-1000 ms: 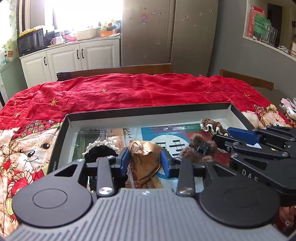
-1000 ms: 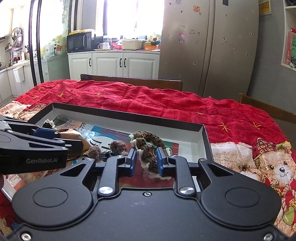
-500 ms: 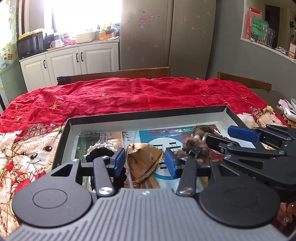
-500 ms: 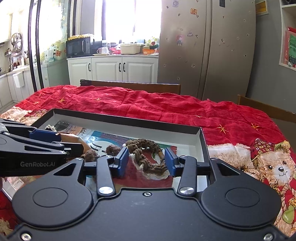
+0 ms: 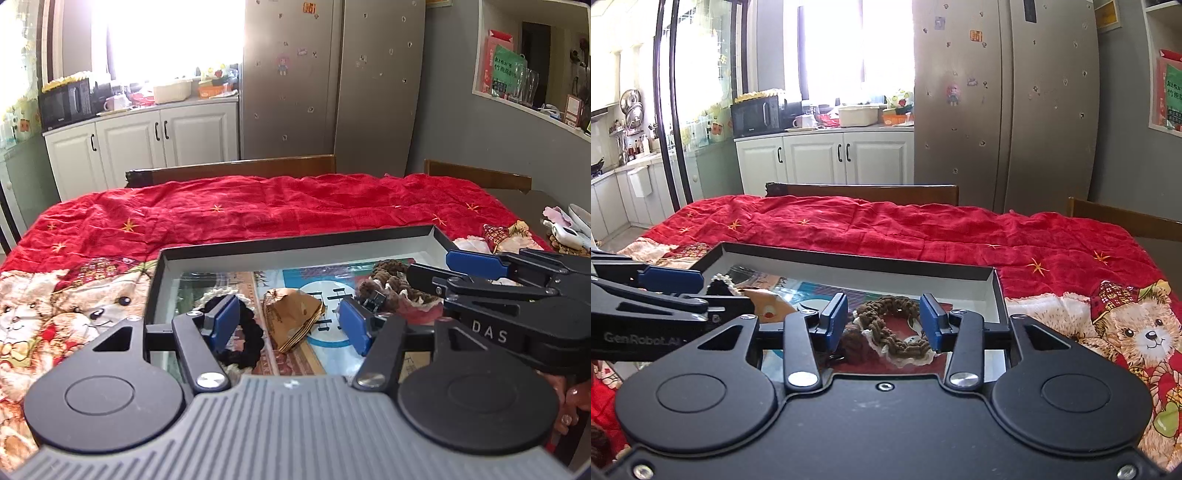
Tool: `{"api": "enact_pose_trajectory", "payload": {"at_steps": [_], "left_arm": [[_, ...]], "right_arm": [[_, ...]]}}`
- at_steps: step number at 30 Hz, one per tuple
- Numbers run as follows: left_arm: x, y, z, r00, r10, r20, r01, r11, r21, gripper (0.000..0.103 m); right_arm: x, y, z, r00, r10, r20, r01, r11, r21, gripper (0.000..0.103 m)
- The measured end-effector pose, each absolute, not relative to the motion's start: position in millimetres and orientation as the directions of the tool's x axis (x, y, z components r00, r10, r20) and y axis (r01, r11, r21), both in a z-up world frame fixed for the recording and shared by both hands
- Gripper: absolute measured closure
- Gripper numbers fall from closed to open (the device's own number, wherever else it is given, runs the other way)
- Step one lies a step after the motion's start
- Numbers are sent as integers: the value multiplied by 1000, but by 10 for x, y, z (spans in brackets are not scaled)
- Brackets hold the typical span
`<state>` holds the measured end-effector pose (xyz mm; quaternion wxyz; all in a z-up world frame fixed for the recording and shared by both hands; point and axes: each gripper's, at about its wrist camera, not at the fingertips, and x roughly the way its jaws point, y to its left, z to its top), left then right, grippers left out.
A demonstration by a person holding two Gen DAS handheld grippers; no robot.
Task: Organize objects
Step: 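Lower both items beside the first pair and open both tools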
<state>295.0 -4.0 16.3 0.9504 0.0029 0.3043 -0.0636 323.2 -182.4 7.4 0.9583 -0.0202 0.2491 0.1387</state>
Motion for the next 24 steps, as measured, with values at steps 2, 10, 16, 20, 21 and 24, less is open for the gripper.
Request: {"api": "enact_pose_trajectory", "payload": {"at_steps": [2,10,16,20,21,24], "left_arm": [[2886,-9,198,812,-117,-572,119,992,-34,29],[2690,108,289,827,-109,-552,98,994,-48,28],[2554,86,350,834,-117,-538,110,993,-46,28],[2452,60,410,843,-124,-524,120,992,-43,27],[2423,55,427,845,-125,-520,121,992,-41,26],[2332,47,466,850,-125,-512,125,992,-36,25]], "right_arm": [[3188,-1823,106,839,261,-477,-279,960,34,62],[3019,-1809,203,842,271,-468,-287,957,37,62],[2883,-1816,258,842,265,-470,-285,958,30,62],[2765,-1819,304,844,266,-466,-290,957,22,62],[2730,-1816,314,844,267,-465,-291,957,21,62],[2641,-1819,340,844,266,-466,-294,956,14,62]]}}
